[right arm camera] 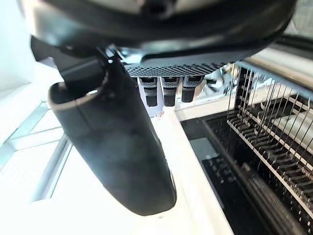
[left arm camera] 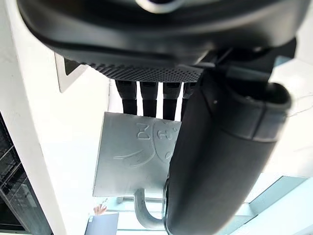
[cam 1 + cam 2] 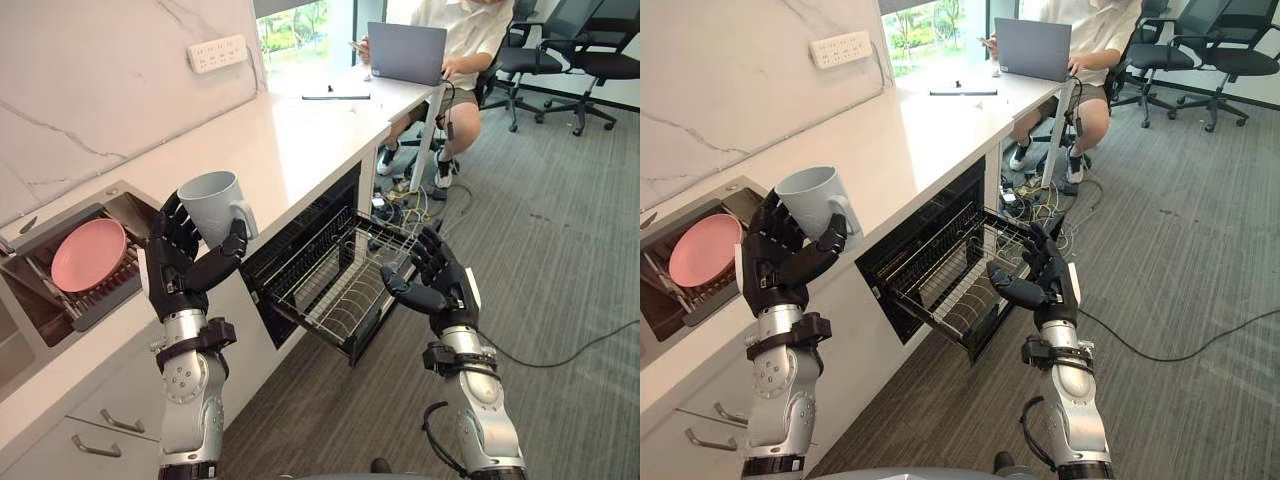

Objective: Walk over to the sink, pick up the cup, carry it to the dishwasher, place the cup inside the dishwasher, then close the dishwasher door

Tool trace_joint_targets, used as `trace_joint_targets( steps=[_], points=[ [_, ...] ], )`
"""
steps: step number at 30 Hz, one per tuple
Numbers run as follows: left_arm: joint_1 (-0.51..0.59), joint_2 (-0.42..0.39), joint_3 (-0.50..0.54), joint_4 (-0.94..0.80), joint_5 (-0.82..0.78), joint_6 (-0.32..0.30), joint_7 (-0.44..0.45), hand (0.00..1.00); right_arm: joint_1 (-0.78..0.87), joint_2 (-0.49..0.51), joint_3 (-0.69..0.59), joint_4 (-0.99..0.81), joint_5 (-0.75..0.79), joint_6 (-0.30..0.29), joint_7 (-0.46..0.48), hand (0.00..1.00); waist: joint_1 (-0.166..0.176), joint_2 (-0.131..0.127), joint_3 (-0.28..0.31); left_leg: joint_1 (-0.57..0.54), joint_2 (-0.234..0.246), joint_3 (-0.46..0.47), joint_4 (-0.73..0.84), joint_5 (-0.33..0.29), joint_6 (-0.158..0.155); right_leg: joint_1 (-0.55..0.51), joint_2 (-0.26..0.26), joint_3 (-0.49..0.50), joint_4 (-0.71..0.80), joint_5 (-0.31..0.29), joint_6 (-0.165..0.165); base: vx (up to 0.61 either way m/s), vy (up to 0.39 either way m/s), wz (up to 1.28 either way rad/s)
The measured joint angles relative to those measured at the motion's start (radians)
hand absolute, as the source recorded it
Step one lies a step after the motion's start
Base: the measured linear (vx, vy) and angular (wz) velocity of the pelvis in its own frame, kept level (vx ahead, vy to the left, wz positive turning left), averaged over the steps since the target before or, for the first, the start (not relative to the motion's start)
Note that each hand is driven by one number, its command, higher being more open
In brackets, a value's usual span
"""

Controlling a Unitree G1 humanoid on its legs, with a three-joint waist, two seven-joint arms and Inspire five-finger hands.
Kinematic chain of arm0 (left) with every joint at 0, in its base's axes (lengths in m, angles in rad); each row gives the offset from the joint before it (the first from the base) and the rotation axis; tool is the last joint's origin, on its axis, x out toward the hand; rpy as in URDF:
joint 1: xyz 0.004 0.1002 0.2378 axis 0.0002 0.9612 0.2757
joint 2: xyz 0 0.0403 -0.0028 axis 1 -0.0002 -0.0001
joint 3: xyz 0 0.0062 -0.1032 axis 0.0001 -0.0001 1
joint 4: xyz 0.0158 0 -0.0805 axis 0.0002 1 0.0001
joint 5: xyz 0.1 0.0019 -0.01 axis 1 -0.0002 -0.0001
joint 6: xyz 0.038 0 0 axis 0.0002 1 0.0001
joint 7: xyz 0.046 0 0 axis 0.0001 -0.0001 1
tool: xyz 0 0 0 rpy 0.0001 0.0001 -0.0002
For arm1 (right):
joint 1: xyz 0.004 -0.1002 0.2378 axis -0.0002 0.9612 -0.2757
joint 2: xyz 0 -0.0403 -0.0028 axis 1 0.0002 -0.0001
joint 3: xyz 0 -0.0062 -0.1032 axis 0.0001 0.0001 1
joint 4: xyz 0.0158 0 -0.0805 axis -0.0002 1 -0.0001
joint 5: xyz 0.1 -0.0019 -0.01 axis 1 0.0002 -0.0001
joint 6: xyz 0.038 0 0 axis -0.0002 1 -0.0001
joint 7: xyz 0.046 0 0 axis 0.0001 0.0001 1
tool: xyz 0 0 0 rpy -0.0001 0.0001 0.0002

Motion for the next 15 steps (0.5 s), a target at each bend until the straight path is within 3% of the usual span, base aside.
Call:
trace_joint_targets(
  steps=[10, 15],
  points=[
    [-0.070, 0.004, 0.019, 0.073, 0.053, 0.010, 0.019, 0.30, -0.007, -0.036, 0.138, -0.088, 0.099, -0.016, 0.067, 0.90, 0.001, -0.024, -0.017, -0.017, -0.009, 0.030, -0.006, 0.002, 0.004, -0.035, -0.005, 0.036, 0.000, 0.014, 0.009, -0.02, 0.019, -0.10],
    [-0.070, 0.001, -0.028, 0.079, 0.065, 0.011, 0.017, 0.30, -0.039, -0.038, 0.174, -0.096, 0.101, -0.017, 0.069, 0.90, 0.002, -0.028, -0.020, -0.022, -0.019, 0.033, -0.006, 0.006, 0.010, -0.047, -0.011, 0.047, 0.000, 0.023, 0.013, -0.05, 0.017, -0.06]
  ],
)
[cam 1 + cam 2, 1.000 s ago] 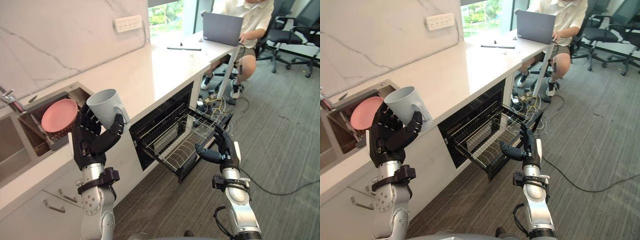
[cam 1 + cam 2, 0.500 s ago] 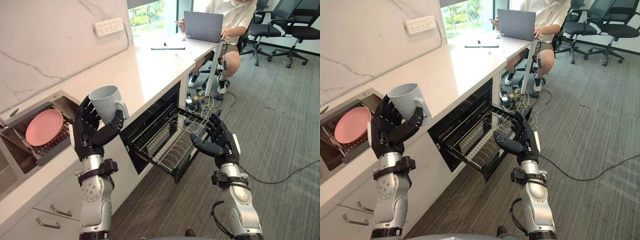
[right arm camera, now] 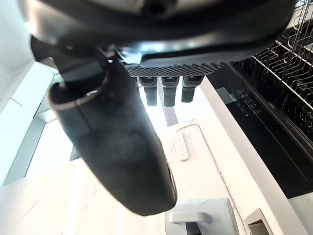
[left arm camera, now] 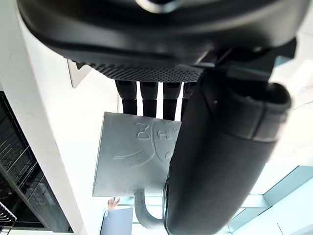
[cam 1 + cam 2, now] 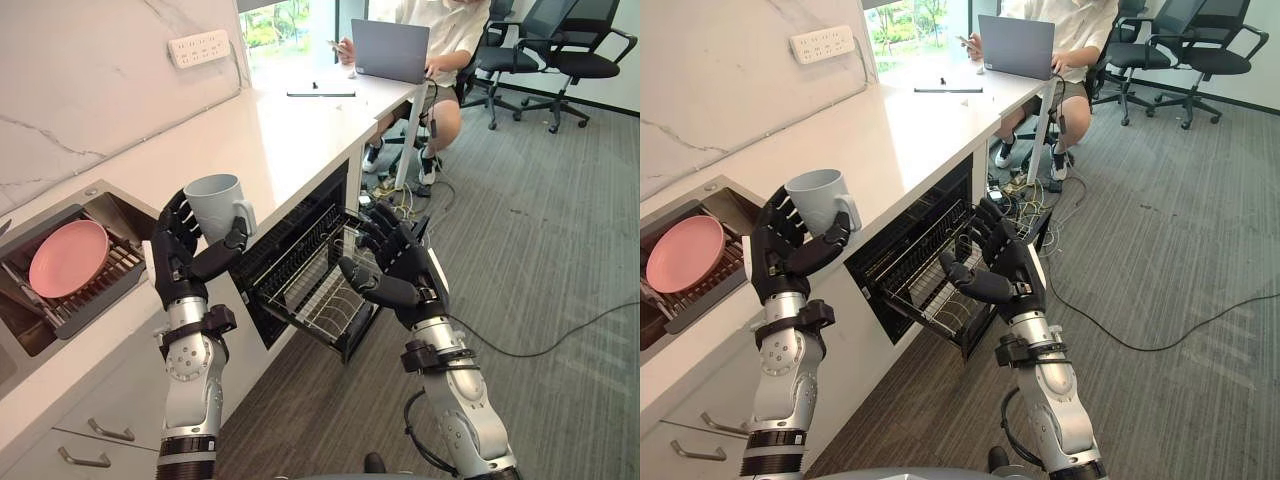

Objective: Walk over to the sink, pick up the cup, carry it to the dishwasher, place the cup inside the dishwasher, then close the dishwasher door

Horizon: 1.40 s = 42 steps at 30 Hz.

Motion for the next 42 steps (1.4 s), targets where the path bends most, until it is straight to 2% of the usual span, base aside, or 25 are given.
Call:
trace_joint_targets(
  steps=[7, 16, 23, 31, 42],
  points=[
    [0.000, -0.017, -0.126, -0.004, 0.000, 0.000, -0.030, 0.30, -0.043, 0.001, 0.051, 0.001, 0.000, 0.000, -0.009, 0.90, 0.014, -0.003, -0.003, -0.015, -0.010, -0.014, 0.002, 0.009, 0.013, -0.011, -0.008, -0.003, 0.000, 0.009, 0.004, -0.05, 0.007, 0.01],
    [0.003, -0.021, -0.235, -0.023, -0.001, 0.000, -0.060, 0.30, -0.094, 0.002, 0.074, 0.065, -0.010, 0.000, -0.044, 0.90, 0.027, -0.008, -0.007, -0.025, -0.024, -0.054, -0.010, 0.031, 0.016, -0.006, -0.022, -0.041, 0.000, 0.009, 0.004, -0.04, 0.002, 0.14],
    [0.010, -0.017, -0.245, -0.044, -0.001, 0.000, -0.060, 0.30, -0.103, 0.002, 0.074, 0.082, -0.010, -0.010, -0.067, 0.90, 0.027, -0.024, -0.018, -0.037, -0.027, -0.070, -0.010, 0.036, 0.016, -0.011, -0.026, -0.057, 0.000, 0.009, 0.004, -0.02, 0.003, 0.06],
    [0.022, -0.017, -0.253, -0.068, -0.012, 0.000, -0.060, 0.30, -0.109, 0.001, 0.075, 0.091, 0.004, -0.020, -0.063, 0.90, 0.029, -0.031, -0.023, -0.042, -0.032, -0.086, -0.012, 0.043, 0.016, -0.010, -0.031, -0.072, 0.000, 0.009, 0.004, -0.03, 0.008, 0.06],
    [0.063, -0.013, -0.274, -0.064, -0.105, 0.000, -0.060, 0.30, -0.119, 0.001, 0.093, 0.131, 0.170, -0.019, -0.025, 0.90, 0.032, -0.047, -0.039, -0.050, -0.034, -0.096, -0.013, 0.048, 0.014, -0.013, -0.033, -0.084, -0.003, 0.008, 0.002, -0.01, 0.002, 0.03]
  ],
)
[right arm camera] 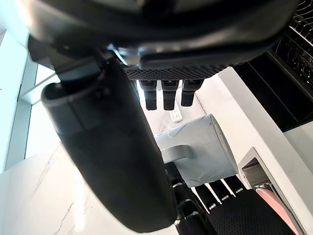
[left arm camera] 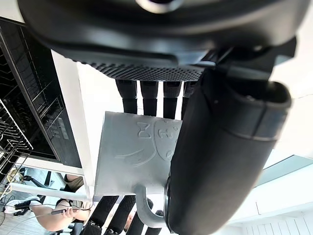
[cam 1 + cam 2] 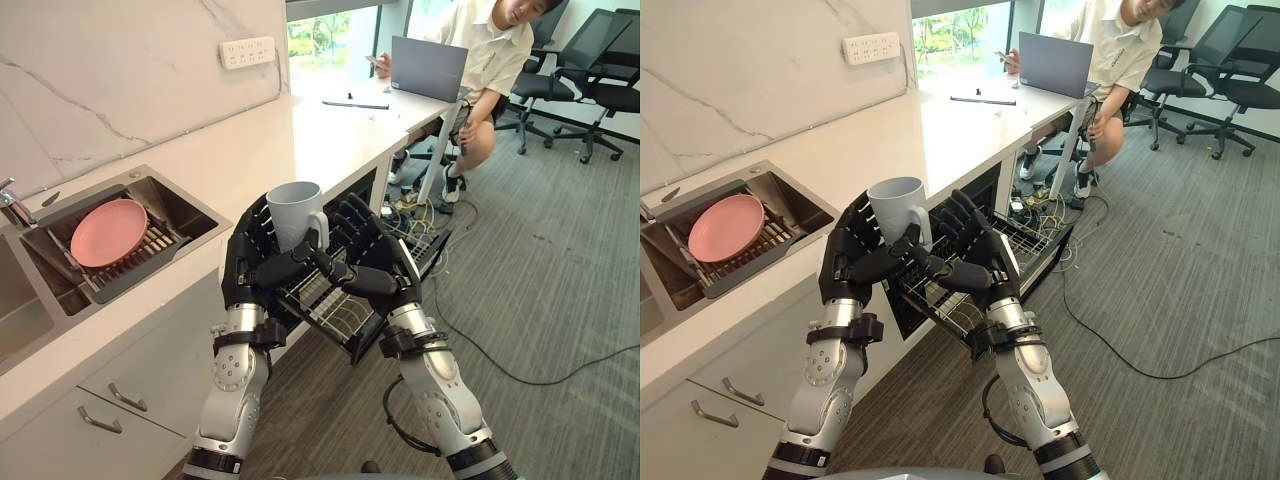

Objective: Walk over to the sink, pick up the cup, carry it to the dishwasher, place the cup inside the dishwasher, then close the dishwasher door

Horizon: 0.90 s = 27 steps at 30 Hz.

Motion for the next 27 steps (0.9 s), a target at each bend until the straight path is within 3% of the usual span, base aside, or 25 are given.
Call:
trace_joint_targets(
  steps=[8, 23, 27],
  points=[
    [0.066, -0.004, -0.084, 0.010, -0.021, 0.001, -0.051, 0.30, -0.031, 0.045, -0.002, 0.021, 0.074, -0.001, 0.003, 0.90, 0.002, -0.003, -0.012, 0.001, 0.000, 0.000, -0.003, 0.001, -0.001, 0.000, 0.000, -0.001, -0.002, -0.001, -0.001, -0.01, 0.002, 0.00],
    [0.066, 0.002, -0.084, 0.019, 0.001, 0.002, -0.057, 0.30, -0.038, 0.052, 0.000, 0.073, 0.114, -0.004, 0.005, 0.90, 0.005, -0.005, -0.027, 0.008, 0.000, -0.002, -0.019, 0.011, -0.002, 0.000, 0.000, -0.005, -0.002, -0.001, -0.002, 0.00, 0.000, 0.00],
    [0.066, 0.002, -0.084, 0.019, 0.072, 0.004, -0.057, 0.30, -0.038, 0.055, -0.001, 0.095, 0.102, -0.005, 0.004, 0.90, 0.005, -0.006, -0.028, 0.008, 0.000, -0.003, -0.020, 0.013, -0.002, 0.000, 0.000, -0.007, -0.002, -0.002, -0.002, 0.00, 0.000, 0.00]
  ],
)
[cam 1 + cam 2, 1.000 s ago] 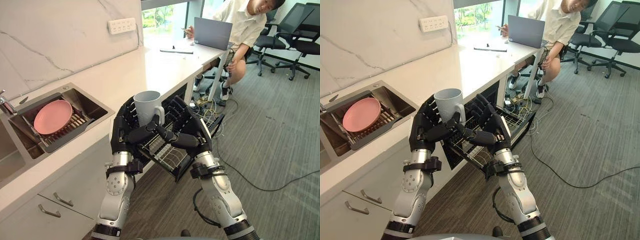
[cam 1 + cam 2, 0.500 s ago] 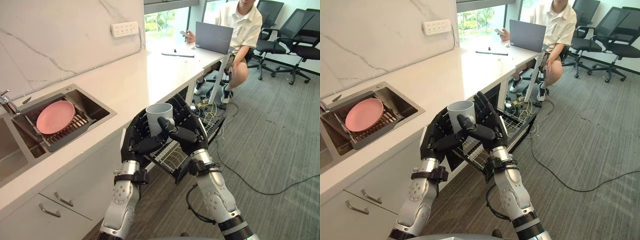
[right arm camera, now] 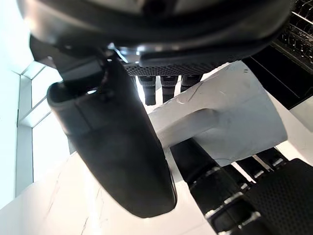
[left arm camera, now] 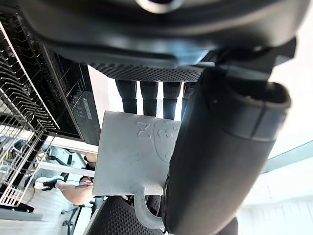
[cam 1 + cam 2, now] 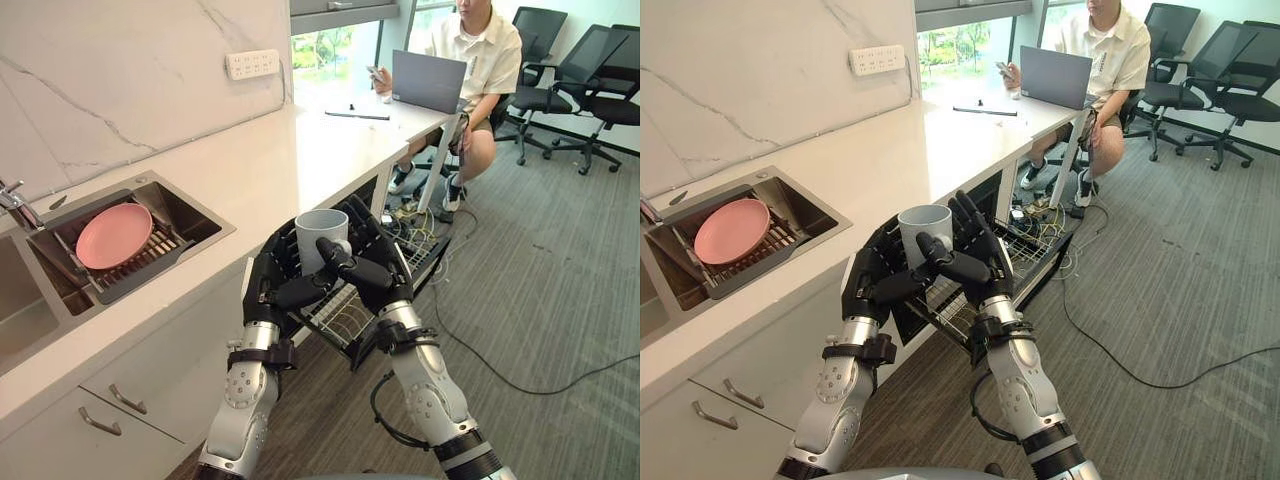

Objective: Walk over to the sink, pick up the cup, carry it to the dishwasher, place the cup inside the dishwasher, then close the dishwasher door

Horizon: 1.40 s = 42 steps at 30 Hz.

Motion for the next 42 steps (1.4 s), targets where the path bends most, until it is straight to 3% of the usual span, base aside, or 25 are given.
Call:
trace_joint_targets(
  steps=[6, 7, 16, 22, 23, 35, 42],
  points=[
    [-0.002, 0.008, -0.005, -0.001, 0.071, 0.012, -0.005, 0.30, 0.000, -0.006, 0.000, 0.026, -0.047, 0.009, -0.001, 0.90, -0.002, -0.004, -0.005, 0.000, 0.000, 0.000, 0.000, 0.000, 0.000, 0.000, 0.000, 0.000, 0.000, -0.001, -0.001, 0.00, 0.000, 0.00],
    [-0.005, 0.014, -0.006, -0.001, 0.079, 0.014, -0.012, 0.30, 0.000, -0.013, 0.000, 0.028, -0.049, 0.013, -0.001, 0.30, -0.002, -0.005, -0.005, 0.000, 0.000, 0.000, 0.000, 0.000, 0.000, 0.000, 0.000, 0.000, 0.000, -0.001, -0.001, 0.00, 0.000, 0.00],
    [-0.065, 0.118, -0.068, -0.001, 0.077, 0.041, -0.017, 0.30, 0.000, -0.079, -0.001, 0.031, -0.048, 0.030, -0.011, 0.30, -0.015, -0.008, -0.007, -0.001, 0.001, 0.000, 0.000, 0.000, 0.000, -0.001, -0.001, -0.001, -0.001, -0.001, -0.003, 0.00, 0.000, 0.00],
    [-0.067, 0.121, -0.074, -0.001, 0.076, 0.046, -0.017, 0.30, 0.000, -0.101, 0.000, 0.029, -0.046, 0.031, -0.005, 0.30, -0.017, -0.009, -0.008, -0.001, 0.002, 0.003, 0.000, 0.000, 0.000, -0.003, 0.002, 0.004, 0.000, 0.000, -0.003, 0.00, 0.000, -0.01],
    [-0.067, 0.121, -0.074, -0.001, 0.076, 0.046, -0.017, 0.90, 0.000, -0.100, 0.000, 0.028, -0.046, 0.031, -0.005, 0.30, -0.016, -0.009, -0.008, -0.001, 0.002, 0.003, 0.001, 0.000, 0.000, -0.003, 0.002, 0.004, 0.000, 0.001, -0.003, 0.00, 0.000, 0.00],
    [-0.039, 0.052, -0.061, -0.129, 0.076, 0.027, -0.069, 0.90, 0.001, -0.025, -0.123, -0.069, -0.142, 0.037, -0.008, 0.30, -0.013, -0.011, -0.006, -0.001, 0.002, 0.003, 0.002, -0.002, -0.001, -0.002, 0.002, 0.003, 0.000, 0.000, -0.003, 0.00, 0.000, 0.00],
    [0.021, 0.032, 0.050, -0.156, 0.001, 0.006, -0.101, 0.90, 0.042, 0.002, -0.283, -0.138, -0.255, 0.035, -0.049, 0.30, -0.013, -0.011, -0.003, -0.001, 0.002, -0.003, 0.002, -0.002, -0.002, 0.002, 0.002, -0.005, 0.000, -0.004, -0.004, 0.00, 0.000, 0.00]
  ],
)
